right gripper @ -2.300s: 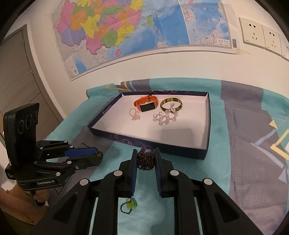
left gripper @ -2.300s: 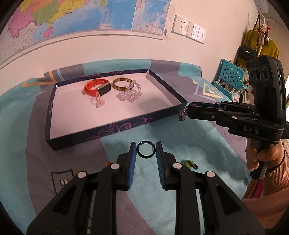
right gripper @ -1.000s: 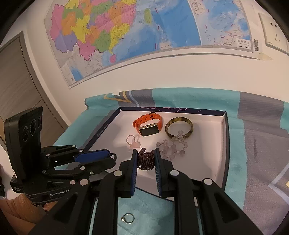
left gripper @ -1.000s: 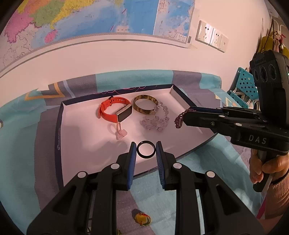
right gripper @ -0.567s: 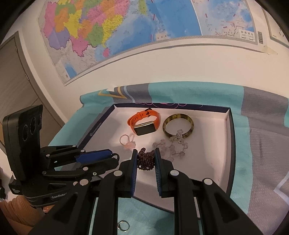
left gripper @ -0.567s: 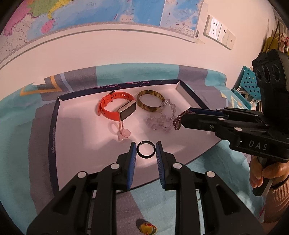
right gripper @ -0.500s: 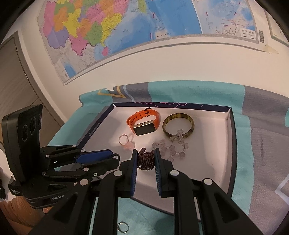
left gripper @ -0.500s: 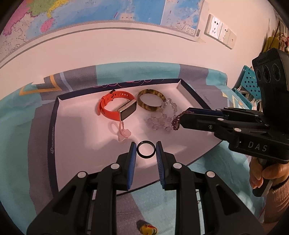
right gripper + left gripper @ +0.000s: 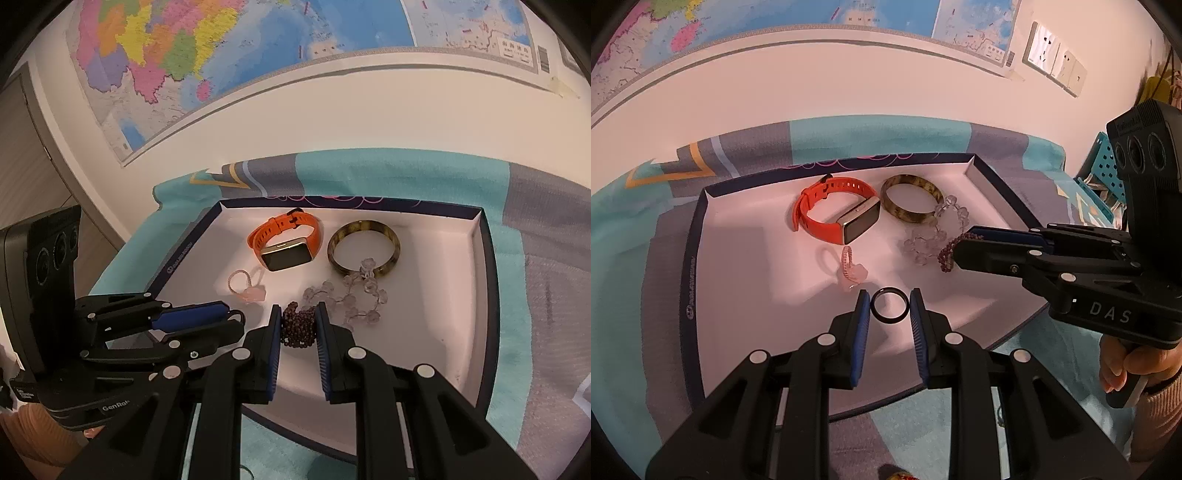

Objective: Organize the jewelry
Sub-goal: 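Carry the black ring with the left gripper while the right gripper carries the red bracelet over the box, then open both grippers to drop the black ring and red bracelet in the box, then move the left gripper to the yellow stone ring while the right gripper approaches the green stone ring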

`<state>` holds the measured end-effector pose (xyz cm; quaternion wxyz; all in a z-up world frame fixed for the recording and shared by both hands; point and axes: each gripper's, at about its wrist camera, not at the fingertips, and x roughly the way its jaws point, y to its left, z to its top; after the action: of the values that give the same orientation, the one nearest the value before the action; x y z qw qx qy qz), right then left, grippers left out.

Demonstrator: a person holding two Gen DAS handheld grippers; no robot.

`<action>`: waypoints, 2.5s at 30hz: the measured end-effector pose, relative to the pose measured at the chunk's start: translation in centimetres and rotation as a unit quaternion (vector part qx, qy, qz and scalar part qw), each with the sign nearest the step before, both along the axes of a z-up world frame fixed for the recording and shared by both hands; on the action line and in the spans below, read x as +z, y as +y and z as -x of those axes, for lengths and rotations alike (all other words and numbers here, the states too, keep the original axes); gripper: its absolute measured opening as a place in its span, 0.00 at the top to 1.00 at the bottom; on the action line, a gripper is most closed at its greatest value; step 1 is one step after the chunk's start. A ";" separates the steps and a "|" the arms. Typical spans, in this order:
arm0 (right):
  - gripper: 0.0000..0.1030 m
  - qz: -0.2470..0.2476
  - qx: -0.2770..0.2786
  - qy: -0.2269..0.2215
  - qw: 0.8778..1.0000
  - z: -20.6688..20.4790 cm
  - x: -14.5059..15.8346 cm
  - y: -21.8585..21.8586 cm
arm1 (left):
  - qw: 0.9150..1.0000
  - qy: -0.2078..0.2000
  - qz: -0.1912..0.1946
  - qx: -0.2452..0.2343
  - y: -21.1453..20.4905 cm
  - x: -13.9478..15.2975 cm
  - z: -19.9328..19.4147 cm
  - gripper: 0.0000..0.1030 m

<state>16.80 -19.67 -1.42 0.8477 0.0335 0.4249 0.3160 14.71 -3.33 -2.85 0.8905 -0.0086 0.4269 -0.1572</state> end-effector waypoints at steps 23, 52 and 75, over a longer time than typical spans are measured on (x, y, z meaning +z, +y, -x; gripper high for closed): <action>0.80 0.018 -0.019 0.008 1.000 -0.9 -1.2 0.1 | 1.000 0.018 -0.003 0.007 -0.1 -1.3 -1.0 0.78; 0.68 0.003 -0.006 -0.024 1.000 3.4 0.8 -2.4 | 0.998 -0.062 -0.015 0.011 1.6 3.1 4.4 0.54; 0.57 -0.005 0.017 0.004 1.000 11.2 -1.3 -4.9 | 0.998 -0.059 -0.021 0.022 5.0 0.8 13.2 0.44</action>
<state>5.64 -24.61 -2.71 0.8402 0.0314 0.4274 0.3324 1.51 1.70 -2.10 0.9173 0.0100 0.3767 -0.1287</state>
